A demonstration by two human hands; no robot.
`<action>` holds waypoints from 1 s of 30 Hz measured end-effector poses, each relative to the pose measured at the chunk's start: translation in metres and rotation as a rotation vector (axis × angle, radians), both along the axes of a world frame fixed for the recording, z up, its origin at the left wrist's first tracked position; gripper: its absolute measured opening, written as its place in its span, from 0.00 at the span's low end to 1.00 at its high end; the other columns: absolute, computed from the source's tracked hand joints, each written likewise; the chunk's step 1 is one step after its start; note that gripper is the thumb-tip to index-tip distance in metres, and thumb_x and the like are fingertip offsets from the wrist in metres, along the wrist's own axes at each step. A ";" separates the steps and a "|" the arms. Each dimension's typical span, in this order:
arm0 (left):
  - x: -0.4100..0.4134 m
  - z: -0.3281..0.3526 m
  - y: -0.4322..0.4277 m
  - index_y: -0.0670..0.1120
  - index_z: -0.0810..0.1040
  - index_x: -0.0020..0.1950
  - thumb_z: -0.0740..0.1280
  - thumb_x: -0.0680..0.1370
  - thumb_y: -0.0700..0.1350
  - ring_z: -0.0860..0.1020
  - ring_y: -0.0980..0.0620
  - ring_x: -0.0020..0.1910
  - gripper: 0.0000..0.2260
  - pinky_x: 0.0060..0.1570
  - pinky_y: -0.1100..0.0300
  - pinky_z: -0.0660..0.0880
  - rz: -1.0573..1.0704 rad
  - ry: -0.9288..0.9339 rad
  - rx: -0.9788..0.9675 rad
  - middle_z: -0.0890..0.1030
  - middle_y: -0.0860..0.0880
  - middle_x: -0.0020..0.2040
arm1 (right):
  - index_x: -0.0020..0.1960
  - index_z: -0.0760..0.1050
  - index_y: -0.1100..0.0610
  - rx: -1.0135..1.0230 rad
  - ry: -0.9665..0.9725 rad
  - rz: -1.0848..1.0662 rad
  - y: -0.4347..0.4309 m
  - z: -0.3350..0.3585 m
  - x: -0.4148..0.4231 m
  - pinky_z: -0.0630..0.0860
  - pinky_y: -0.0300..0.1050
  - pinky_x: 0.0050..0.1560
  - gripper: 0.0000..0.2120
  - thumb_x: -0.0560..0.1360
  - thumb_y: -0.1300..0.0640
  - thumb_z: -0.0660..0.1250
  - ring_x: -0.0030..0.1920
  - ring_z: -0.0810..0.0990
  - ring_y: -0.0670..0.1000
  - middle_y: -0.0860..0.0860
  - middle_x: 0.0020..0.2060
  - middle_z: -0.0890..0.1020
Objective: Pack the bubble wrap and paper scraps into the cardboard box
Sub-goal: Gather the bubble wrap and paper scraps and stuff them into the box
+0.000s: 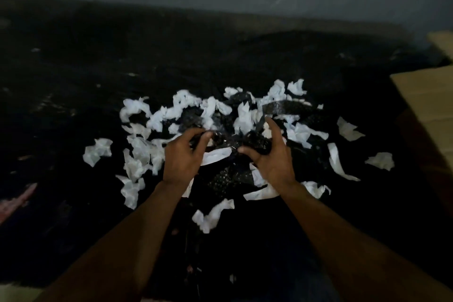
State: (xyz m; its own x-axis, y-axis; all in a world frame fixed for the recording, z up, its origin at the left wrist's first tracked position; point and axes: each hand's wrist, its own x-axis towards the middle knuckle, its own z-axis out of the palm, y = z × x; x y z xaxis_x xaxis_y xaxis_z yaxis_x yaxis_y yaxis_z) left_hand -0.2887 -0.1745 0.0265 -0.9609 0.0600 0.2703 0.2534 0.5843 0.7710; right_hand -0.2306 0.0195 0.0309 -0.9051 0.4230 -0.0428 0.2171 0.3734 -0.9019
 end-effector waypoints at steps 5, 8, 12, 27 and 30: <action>-0.026 0.068 -0.001 0.51 0.83 0.51 0.68 0.76 0.56 0.80 0.60 0.42 0.11 0.46 0.69 0.75 -0.039 0.099 0.005 0.85 0.53 0.43 | 0.75 0.57 0.38 0.015 0.161 -0.013 0.002 0.068 -0.016 0.65 0.37 0.65 0.49 0.60 0.37 0.77 0.69 0.66 0.41 0.45 0.71 0.69; -0.039 0.100 0.004 0.51 0.83 0.53 0.69 0.75 0.57 0.82 0.55 0.45 0.13 0.48 0.56 0.79 -0.065 0.166 0.027 0.85 0.52 0.44 | 0.74 0.56 0.35 0.040 0.235 -0.056 0.000 0.110 -0.020 0.67 0.41 0.66 0.47 0.60 0.30 0.71 0.69 0.69 0.47 0.45 0.69 0.72; -0.047 0.135 0.021 0.51 0.83 0.54 0.68 0.74 0.59 0.83 0.54 0.47 0.15 0.50 0.56 0.79 -0.070 0.240 0.093 0.85 0.51 0.45 | 0.76 0.56 0.40 0.090 0.284 -0.101 0.005 0.155 -0.021 0.61 0.34 0.62 0.42 0.67 0.37 0.72 0.68 0.70 0.48 0.49 0.67 0.75; -0.021 0.220 0.156 0.47 0.72 0.70 0.67 0.73 0.62 0.82 0.50 0.52 0.30 0.54 0.58 0.76 -0.280 0.375 0.182 0.85 0.46 0.49 | 0.77 0.50 0.40 0.258 0.391 -0.283 0.113 0.239 0.032 0.64 0.50 0.68 0.43 0.70 0.39 0.70 0.70 0.67 0.57 0.55 0.69 0.72; -0.002 0.237 0.205 0.46 0.73 0.69 0.67 0.74 0.61 0.81 0.50 0.53 0.29 0.54 0.61 0.74 -0.323 0.398 0.192 0.85 0.45 0.50 | 0.76 0.54 0.40 0.305 0.446 -0.347 0.164 0.244 0.049 0.70 0.48 0.65 0.43 0.68 0.35 0.70 0.65 0.74 0.55 0.54 0.63 0.78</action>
